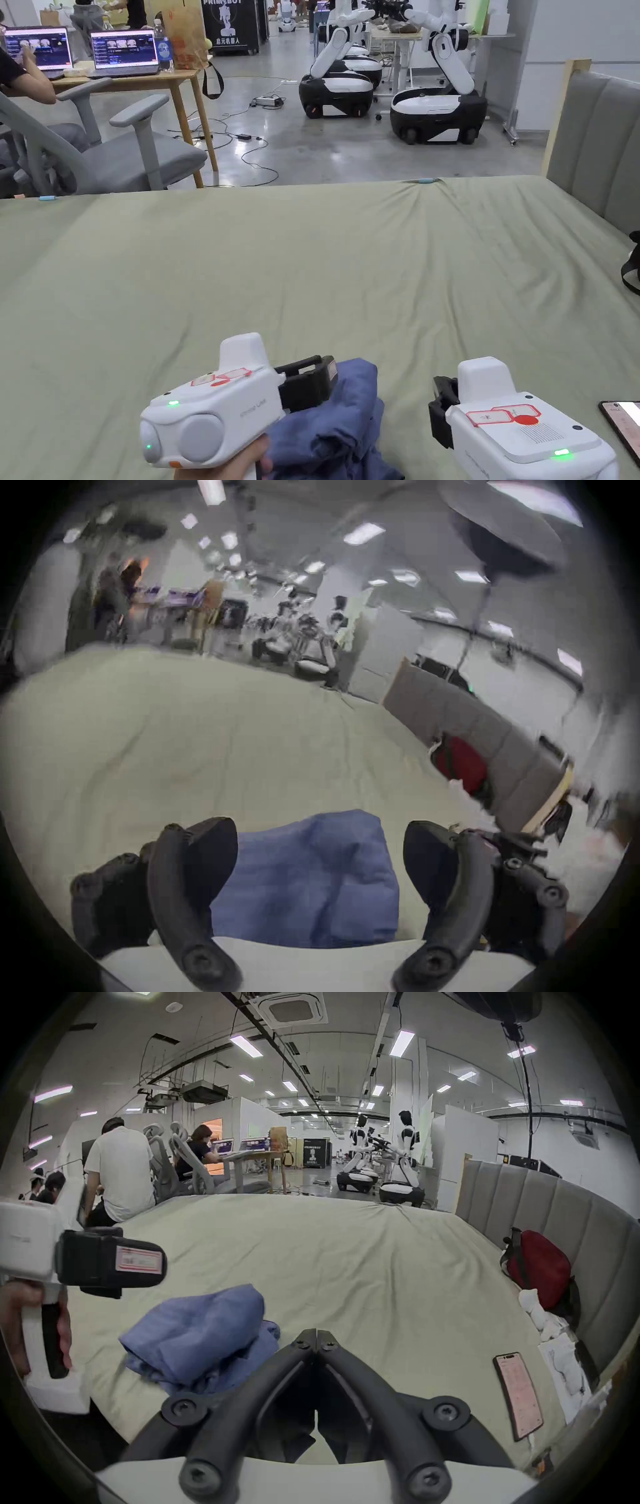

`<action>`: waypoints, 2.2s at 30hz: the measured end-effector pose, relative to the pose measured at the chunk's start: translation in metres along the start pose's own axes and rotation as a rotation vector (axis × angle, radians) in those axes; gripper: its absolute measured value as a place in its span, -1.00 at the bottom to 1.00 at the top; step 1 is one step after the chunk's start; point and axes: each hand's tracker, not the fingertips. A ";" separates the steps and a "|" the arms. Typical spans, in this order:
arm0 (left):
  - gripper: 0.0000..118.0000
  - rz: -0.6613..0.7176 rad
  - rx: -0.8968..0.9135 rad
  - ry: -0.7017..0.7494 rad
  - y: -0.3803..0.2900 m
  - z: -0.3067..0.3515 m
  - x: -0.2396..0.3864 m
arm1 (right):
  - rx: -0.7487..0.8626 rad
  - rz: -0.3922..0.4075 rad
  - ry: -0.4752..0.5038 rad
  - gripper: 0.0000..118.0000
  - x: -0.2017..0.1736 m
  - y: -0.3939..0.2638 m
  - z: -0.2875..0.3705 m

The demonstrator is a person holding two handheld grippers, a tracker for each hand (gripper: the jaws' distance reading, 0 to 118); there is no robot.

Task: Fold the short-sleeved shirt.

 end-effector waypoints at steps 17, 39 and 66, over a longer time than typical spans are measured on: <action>-1.00 0.093 -0.200 -0.117 -0.077 -0.071 0.028 | -0.074 -0.080 0.030 -1.00 0.003 -0.014 -0.010; 0.82 0.600 -0.154 -0.384 -0.065 -0.024 -0.118 | -0.241 -0.328 0.238 -1.00 -0.013 -0.050 -0.100; -0.63 0.147 -0.040 0.276 0.074 0.207 -0.348 | -0.019 0.160 0.314 -1.00 -0.302 0.054 -0.086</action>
